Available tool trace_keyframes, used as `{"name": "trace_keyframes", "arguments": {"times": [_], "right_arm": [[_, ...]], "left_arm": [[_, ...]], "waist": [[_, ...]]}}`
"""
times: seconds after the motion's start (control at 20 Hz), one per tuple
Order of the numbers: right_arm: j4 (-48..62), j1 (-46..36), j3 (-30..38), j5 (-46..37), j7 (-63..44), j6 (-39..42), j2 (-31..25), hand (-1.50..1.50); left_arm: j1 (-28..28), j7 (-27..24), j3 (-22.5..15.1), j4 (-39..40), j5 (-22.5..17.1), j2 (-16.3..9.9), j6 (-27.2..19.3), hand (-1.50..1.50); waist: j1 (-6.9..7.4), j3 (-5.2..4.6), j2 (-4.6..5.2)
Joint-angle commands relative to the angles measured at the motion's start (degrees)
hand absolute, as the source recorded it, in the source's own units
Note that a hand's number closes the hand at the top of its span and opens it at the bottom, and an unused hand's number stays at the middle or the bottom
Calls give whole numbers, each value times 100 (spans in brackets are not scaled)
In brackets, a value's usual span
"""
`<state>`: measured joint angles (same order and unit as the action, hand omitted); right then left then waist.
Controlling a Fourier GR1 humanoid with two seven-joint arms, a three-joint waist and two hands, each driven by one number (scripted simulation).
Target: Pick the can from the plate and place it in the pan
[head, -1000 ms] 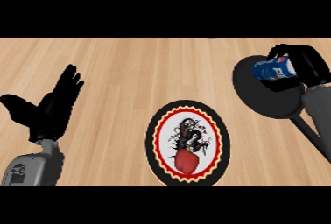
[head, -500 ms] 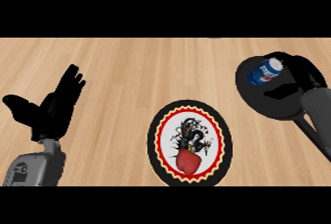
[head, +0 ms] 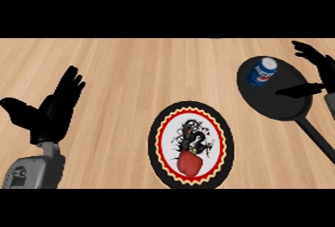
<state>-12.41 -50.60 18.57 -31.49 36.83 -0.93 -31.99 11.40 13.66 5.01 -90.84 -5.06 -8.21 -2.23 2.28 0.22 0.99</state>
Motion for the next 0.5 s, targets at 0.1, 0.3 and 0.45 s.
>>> {"name": "trace_keyframes", "arguments": {"times": [0.1,0.3,0.45], "right_arm": [[412,56,839,872,231,1414,-756,-150],[481,510,1091,1163,847,2364,-1237,-150],[587,637,1214,1307,948,3438,-1853,-150]], "left_arm": [[-118,-10,-35,-162,31,83,-81,0],[-69,-86,28,47,-42,58,9,0],[162,34,195,71,-60,-161,30,0]], "waist": [[6,5,5],[-76,5,5],[-87,13,20]]}}
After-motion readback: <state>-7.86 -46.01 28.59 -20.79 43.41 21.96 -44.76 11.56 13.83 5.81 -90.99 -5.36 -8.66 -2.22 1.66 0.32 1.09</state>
